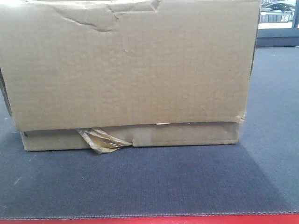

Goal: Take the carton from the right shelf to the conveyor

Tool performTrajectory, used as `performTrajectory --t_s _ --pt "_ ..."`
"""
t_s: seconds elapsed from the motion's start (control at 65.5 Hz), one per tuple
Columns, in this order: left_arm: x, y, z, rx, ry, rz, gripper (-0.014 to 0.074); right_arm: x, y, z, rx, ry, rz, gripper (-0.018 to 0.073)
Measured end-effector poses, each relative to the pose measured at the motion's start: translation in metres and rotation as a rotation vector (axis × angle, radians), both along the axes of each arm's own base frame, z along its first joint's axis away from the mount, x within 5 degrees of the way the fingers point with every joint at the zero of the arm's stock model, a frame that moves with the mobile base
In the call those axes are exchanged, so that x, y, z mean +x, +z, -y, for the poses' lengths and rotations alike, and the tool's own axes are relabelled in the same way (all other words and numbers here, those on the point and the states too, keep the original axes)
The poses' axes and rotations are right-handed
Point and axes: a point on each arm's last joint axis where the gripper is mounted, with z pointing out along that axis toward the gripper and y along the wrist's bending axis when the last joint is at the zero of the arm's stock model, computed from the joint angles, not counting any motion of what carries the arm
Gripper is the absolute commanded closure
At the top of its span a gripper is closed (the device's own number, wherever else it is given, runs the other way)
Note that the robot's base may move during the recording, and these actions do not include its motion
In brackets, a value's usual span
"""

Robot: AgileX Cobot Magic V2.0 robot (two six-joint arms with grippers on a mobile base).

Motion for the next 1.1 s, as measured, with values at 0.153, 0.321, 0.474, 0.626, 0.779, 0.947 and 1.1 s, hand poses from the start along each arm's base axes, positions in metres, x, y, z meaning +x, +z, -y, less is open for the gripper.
performTrajectory --t_s 0.153,0.321,0.474,0.626,0.779,0.947,1.1 --pt "0.0000 0.0000 0.0000 0.000 0.000 0.000 0.0582 0.0002 -0.0030 0.0000 0.000 0.000 -0.009 0.0628" --pt "0.0000 0.0000 0.0000 0.000 0.000 0.000 0.0582 0.0003 -0.0032 0.0000 0.000 0.000 -0.010 0.0628" --pt "0.0000 0.0000 0.0000 0.000 0.000 0.000 0.0582 0.0003 -0.0032 0.0000 0.000 0.000 -0.010 0.0628" --pt "0.0000 0.0000 0.0000 0.000 0.000 0.000 0.0582 0.0003 -0.0032 0.0000 -0.002 0.000 -0.010 0.0628" --pt "0.0000 0.0000 0.0000 0.000 0.000 0.000 0.0582 0.0003 -0.0032 0.0000 -0.002 0.000 -0.010 0.0628" --pt "0.0000 0.0000 0.0000 0.000 0.000 0.000 0.0582 0.0003 -0.0032 0.0000 -0.002 0.000 -0.010 0.0628" --pt "0.0000 0.0000 0.0000 0.000 0.000 0.000 0.0582 0.0003 -0.0032 0.0000 -0.002 0.000 -0.010 0.0628"
